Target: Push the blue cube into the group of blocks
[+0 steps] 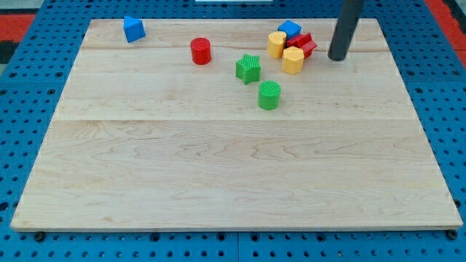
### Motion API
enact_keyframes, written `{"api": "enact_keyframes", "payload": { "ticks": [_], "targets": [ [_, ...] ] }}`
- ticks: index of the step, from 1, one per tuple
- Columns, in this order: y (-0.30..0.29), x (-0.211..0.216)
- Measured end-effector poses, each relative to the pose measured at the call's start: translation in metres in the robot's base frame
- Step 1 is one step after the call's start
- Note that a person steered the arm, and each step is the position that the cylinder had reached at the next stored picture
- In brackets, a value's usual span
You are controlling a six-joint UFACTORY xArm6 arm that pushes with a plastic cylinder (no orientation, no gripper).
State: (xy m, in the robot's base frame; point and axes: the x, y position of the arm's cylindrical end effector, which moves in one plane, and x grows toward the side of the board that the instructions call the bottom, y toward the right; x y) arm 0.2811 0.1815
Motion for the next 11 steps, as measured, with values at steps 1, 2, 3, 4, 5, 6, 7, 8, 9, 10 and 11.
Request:
{"api": "enact_keyframes", "payload": {
  "ticks": [1,2,3,4,5,6,7,8,9,10,11],
  "targets": [
    [-0.021,-0.043],
    [-0.072,-0.07],
    [-0.102,-0.089],
    [-0.108,-0.076],
    [-0.078,-0.066],
    [-0.046,-0.06],
    [-0.015,-0.054],
    [-0.024,-0.035],
    [-0.021,-0.02],
    [-0.004,-0.004],
    [-0.006,0.013]
  ]
}}
